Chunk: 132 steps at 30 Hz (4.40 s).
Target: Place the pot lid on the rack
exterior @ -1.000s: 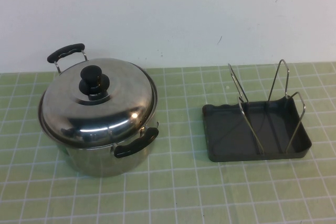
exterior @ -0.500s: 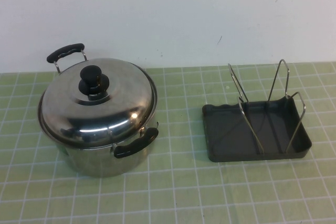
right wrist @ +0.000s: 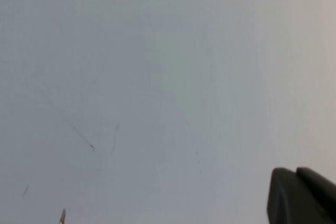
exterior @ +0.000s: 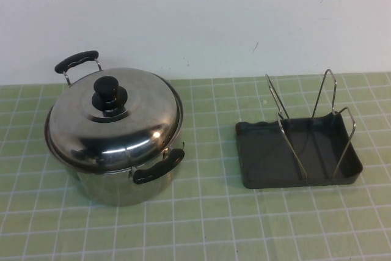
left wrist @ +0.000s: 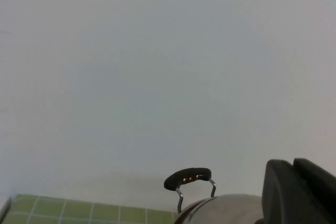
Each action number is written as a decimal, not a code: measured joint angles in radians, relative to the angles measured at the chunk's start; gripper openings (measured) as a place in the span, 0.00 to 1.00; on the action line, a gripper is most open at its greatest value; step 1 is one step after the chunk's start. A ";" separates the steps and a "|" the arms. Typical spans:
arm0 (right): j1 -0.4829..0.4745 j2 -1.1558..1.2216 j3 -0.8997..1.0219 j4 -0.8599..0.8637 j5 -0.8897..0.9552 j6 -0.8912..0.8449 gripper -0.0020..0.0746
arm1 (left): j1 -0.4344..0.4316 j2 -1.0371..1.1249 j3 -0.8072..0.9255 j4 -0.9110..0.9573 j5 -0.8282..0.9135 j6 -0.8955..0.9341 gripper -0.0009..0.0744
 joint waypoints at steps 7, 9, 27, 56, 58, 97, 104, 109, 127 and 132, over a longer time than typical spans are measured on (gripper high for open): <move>0.000 0.095 -0.049 -0.002 0.077 -0.034 0.02 | -0.017 0.336 -0.150 0.082 -0.085 -0.057 0.18; 0.000 0.103 -0.049 -0.002 0.090 -0.036 0.02 | -0.045 0.418 -0.181 0.156 -0.135 -0.120 0.31; 0.000 0.103 -0.049 0.026 0.199 -0.054 0.02 | -0.187 0.967 -0.322 0.527 -0.400 -0.321 0.82; 0.000 0.103 -0.049 0.036 0.203 -0.071 0.02 | -0.189 1.024 -0.329 0.289 -0.391 0.017 0.81; 0.000 0.103 -0.049 0.044 0.205 -0.071 0.02 | -0.189 1.031 -0.329 0.289 -0.389 0.017 0.79; 0.113 0.588 -0.189 1.705 0.846 -1.294 0.10 | -0.620 0.775 -0.327 0.224 -0.985 -0.003 0.44; 0.118 0.649 -0.209 1.708 0.882 -1.155 0.66 | -0.722 0.775 -0.327 0.193 -1.015 0.084 0.44; 0.118 0.677 -0.209 1.713 0.854 -1.058 0.88 | -0.738 0.775 -0.327 0.194 -1.018 0.095 0.44; 0.118 0.816 -0.347 1.726 0.918 -1.077 0.33 | -0.745 0.775 -0.327 0.337 -0.901 -0.036 0.44; 0.121 0.823 -0.365 1.710 0.918 -1.128 0.13 | -0.745 0.775 -0.327 0.350 -0.858 -0.112 0.72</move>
